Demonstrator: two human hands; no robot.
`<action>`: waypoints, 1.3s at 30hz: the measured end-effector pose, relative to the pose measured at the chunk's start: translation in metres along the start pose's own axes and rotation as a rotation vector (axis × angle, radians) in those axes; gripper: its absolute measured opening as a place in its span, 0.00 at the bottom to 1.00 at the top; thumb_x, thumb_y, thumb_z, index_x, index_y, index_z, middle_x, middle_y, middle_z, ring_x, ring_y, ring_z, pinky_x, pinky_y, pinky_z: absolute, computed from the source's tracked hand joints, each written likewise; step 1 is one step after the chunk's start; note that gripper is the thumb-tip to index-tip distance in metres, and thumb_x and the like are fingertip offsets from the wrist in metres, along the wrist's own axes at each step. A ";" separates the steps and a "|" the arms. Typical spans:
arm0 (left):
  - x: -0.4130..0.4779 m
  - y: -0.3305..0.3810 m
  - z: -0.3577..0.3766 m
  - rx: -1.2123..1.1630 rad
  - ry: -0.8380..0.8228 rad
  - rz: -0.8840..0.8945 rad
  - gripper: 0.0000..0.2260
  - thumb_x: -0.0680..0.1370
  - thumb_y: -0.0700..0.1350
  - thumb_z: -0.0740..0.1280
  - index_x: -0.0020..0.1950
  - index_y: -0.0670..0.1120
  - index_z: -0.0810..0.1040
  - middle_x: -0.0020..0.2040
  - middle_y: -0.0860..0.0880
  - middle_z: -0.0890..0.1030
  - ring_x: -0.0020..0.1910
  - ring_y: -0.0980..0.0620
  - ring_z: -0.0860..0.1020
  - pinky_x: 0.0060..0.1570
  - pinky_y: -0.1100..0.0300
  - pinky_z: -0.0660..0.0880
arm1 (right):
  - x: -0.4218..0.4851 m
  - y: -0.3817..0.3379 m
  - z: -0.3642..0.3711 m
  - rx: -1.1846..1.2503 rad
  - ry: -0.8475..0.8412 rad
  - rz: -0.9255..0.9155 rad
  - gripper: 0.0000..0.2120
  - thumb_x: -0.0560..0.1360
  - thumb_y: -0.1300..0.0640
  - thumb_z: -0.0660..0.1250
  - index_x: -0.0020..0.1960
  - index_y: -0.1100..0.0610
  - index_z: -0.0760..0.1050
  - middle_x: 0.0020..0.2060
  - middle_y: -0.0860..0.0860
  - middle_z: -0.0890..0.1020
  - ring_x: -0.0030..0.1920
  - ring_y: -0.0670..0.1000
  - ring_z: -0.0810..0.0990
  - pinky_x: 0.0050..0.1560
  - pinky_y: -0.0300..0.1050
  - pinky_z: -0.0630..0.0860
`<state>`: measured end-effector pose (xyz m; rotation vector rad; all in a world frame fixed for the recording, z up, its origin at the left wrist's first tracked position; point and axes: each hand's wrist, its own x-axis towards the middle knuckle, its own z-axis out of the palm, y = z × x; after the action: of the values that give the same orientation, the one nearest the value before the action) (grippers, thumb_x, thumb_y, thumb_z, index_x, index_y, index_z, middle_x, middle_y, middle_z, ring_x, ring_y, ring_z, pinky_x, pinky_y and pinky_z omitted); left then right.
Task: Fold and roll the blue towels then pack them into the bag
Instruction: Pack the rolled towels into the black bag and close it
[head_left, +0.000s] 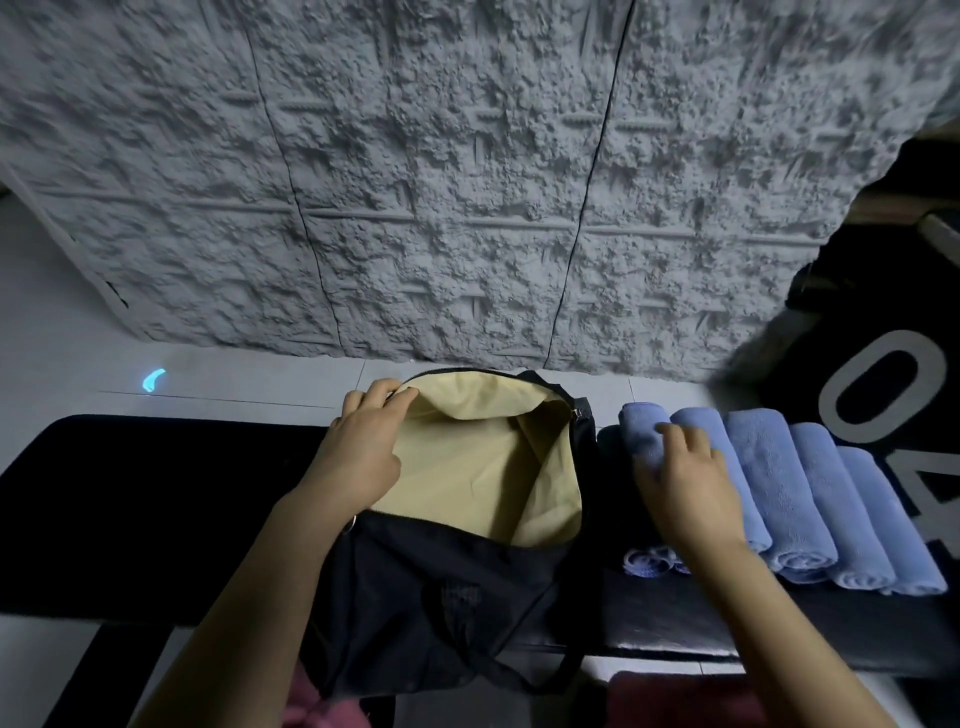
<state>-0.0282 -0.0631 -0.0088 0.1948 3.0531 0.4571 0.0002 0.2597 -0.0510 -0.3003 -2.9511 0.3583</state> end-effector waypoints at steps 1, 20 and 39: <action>0.001 0.000 0.000 -0.005 0.001 -0.001 0.36 0.67 0.28 0.58 0.73 0.50 0.60 0.72 0.54 0.58 0.65 0.48 0.61 0.57 0.54 0.71 | 0.007 0.006 0.004 -0.034 -0.061 0.093 0.19 0.76 0.49 0.60 0.61 0.61 0.68 0.55 0.61 0.74 0.52 0.64 0.72 0.45 0.54 0.70; -0.001 -0.010 -0.002 -0.180 -0.019 0.056 0.39 0.67 0.24 0.53 0.74 0.52 0.63 0.74 0.60 0.58 0.61 0.51 0.62 0.62 0.61 0.67 | 0.020 -0.025 -0.032 0.388 -0.078 0.206 0.22 0.71 0.59 0.68 0.63 0.61 0.67 0.51 0.61 0.77 0.51 0.60 0.76 0.44 0.45 0.68; -0.005 0.000 -0.011 -0.201 -0.069 0.047 0.43 0.64 0.24 0.52 0.77 0.51 0.53 0.76 0.58 0.52 0.62 0.46 0.62 0.66 0.56 0.64 | 0.030 -0.174 0.060 0.650 -0.470 0.433 0.33 0.72 0.55 0.71 0.68 0.64 0.57 0.63 0.63 0.72 0.63 0.63 0.73 0.61 0.52 0.72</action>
<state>-0.0244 -0.0671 0.0023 0.2675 2.9153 0.7391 -0.0703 0.0873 -0.0610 -0.8505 -2.9323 1.5822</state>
